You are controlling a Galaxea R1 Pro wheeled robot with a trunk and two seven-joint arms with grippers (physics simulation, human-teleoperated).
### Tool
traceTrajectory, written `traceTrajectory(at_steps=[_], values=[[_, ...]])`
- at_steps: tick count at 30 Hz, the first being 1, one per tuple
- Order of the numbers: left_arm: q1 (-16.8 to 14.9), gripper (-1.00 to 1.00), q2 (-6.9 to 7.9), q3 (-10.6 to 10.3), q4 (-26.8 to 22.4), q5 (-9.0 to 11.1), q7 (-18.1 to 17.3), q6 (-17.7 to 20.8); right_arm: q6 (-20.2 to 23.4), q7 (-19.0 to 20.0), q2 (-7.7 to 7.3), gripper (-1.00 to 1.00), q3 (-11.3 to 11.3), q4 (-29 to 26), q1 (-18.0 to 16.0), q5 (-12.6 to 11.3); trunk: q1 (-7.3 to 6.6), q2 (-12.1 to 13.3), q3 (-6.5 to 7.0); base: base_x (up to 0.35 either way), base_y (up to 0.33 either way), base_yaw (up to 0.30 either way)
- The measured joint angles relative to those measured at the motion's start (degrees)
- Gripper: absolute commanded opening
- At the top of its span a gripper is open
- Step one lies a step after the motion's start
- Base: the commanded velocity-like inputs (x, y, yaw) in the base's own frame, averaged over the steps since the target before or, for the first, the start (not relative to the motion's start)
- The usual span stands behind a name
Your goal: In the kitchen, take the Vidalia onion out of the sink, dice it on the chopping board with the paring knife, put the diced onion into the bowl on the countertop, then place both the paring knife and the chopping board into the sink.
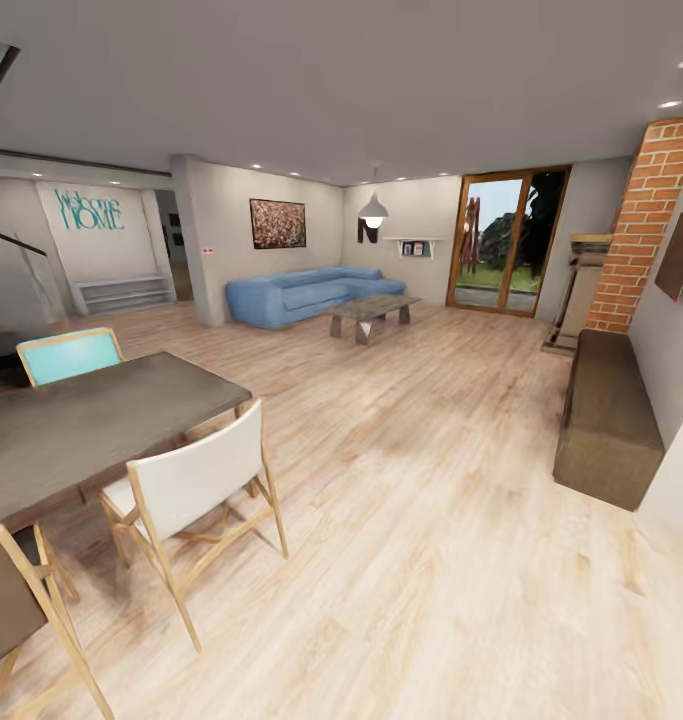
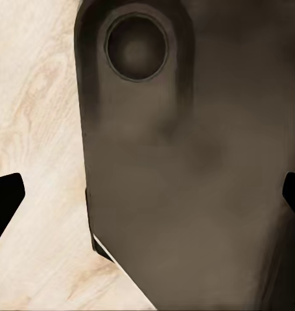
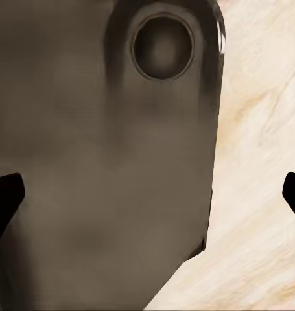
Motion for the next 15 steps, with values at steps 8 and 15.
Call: traceTrajectory(at_steps=[8,15], values=[[0.00,1.00,0.08,0.19,-0.42,0.24,-0.24,-0.08,0.08,-0.16,1.49,1.00,0.08,-1.55,-0.25,-0.15,0.00,0.01,0.02,0.000,0.000,0.000],[0.01,1.00,0.08,0.16,-0.50,0.22,-0.24,-0.08,-0.01,-0.16,1.57,1.00,0.06,-1.74,-0.25,-0.16,0.00,0.01,0.02,0.000,0.000,0.000]])
